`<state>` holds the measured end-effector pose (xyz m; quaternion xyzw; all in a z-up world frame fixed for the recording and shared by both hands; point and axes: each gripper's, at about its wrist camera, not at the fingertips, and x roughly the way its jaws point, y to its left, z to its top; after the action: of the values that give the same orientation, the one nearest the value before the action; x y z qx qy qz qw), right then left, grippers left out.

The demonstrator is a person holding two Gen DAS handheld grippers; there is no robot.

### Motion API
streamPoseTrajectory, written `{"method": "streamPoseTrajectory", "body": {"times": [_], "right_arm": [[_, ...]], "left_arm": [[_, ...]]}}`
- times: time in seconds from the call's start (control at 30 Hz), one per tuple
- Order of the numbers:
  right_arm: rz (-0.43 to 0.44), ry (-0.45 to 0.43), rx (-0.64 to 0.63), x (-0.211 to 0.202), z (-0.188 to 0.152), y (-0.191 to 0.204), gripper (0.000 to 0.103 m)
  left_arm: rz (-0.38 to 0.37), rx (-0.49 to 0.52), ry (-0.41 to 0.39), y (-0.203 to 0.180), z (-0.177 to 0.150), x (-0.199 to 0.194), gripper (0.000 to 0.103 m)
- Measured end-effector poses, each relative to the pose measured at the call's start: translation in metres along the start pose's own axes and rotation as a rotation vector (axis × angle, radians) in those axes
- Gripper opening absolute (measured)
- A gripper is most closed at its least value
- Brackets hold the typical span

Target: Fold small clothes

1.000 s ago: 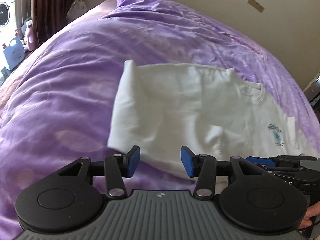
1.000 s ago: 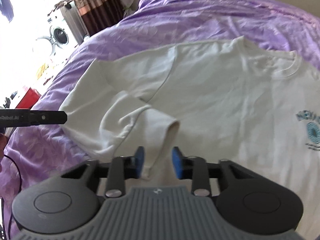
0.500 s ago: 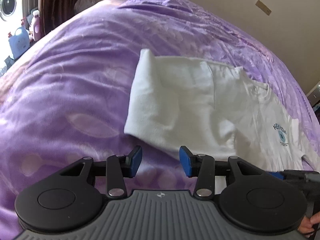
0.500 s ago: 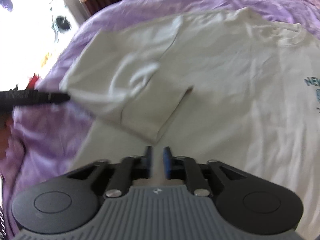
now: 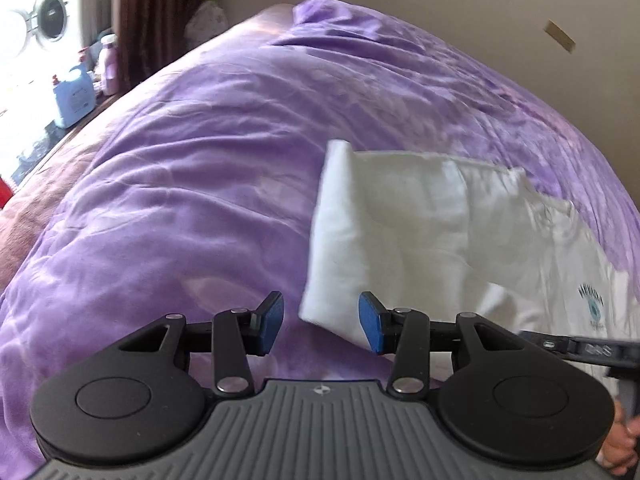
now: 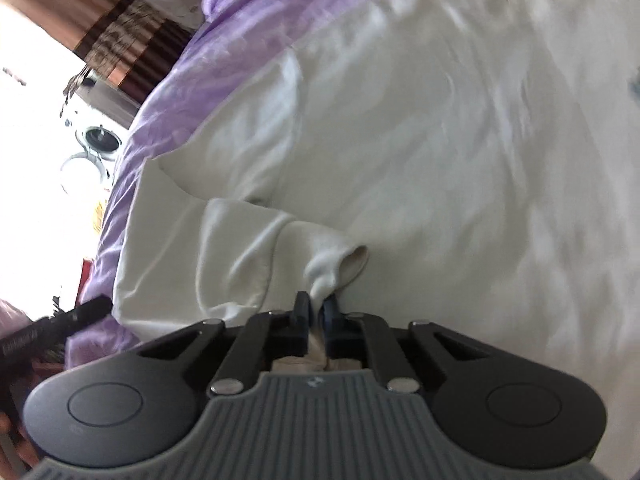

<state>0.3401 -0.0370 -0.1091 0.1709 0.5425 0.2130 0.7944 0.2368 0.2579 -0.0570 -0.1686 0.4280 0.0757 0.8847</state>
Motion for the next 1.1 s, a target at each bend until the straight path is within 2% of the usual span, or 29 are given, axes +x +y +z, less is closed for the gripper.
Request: {"method": "streamPoseTrajectory", "body": {"times": [0.1,0.2,0.3,0.4,0.47,0.53,0.6,0.67,0.7,0.77,0.83,0.97,1.1], "right_arm": [[-0.071,-0.078,-0.156,-0.025,0.013,0.024,0.000],[-0.098,-0.152,-0.221,-0.060,0.040,0.037,0.000],[-0.151,-0.284,-0.286,-0.115,0.070,0.042,0.000],[-0.196,-0.403,-0.295,-0.173,0.098,0.029,0.000],[-0.229,-0.461,-0.261,-0.205,0.115,0.009,0.000],[-0.294,-0.488,-0.230,-0.220,0.124,-0.018,0.000],[-0.380,-0.486,-0.203,-0.223,0.127,-0.050,0.000],[-0.504,-0.451,-0.209,-0.205,0.125,-0.085,0.000],[-0.538,-0.417,-0.202,-0.192,0.120,-0.103,0.000],[-0.531,-0.339,-0.139,-0.170,0.113,-0.139,0.000],[-0.536,-0.301,-0.112,-0.152,0.106,-0.161,0.000],[-0.529,-0.294,-0.129,-0.135,0.100,-0.175,0.000],[-0.536,-0.288,-0.147,-0.131,0.100,-0.186,0.000]], "left_arm": [[0.038,-0.024,-0.001,-0.001,0.007,0.000,0.050],[0.030,-0.028,-0.011,-0.008,0.013,-0.001,0.050],[0.032,-0.008,-0.018,-0.021,0.020,0.000,0.050],[0.064,0.026,-0.015,-0.041,0.026,0.010,0.050],[0.047,0.038,-0.009,-0.051,0.028,0.019,0.050],[0.021,0.038,0.004,-0.061,0.030,0.031,0.050],[-0.007,0.031,0.023,-0.070,0.032,0.045,0.050],[-0.033,0.021,0.026,-0.076,0.034,0.056,0.050],[-0.051,0.014,0.027,-0.080,0.036,0.063,0.050],[-0.081,-0.009,0.025,-0.086,0.040,0.074,0.050],[-0.110,-0.039,0.023,-0.091,0.048,0.086,0.050],[-0.152,-0.093,0.013,-0.100,0.064,0.114,0.056],[-0.131,-0.122,0.008,-0.109,0.073,0.149,0.058]]}}
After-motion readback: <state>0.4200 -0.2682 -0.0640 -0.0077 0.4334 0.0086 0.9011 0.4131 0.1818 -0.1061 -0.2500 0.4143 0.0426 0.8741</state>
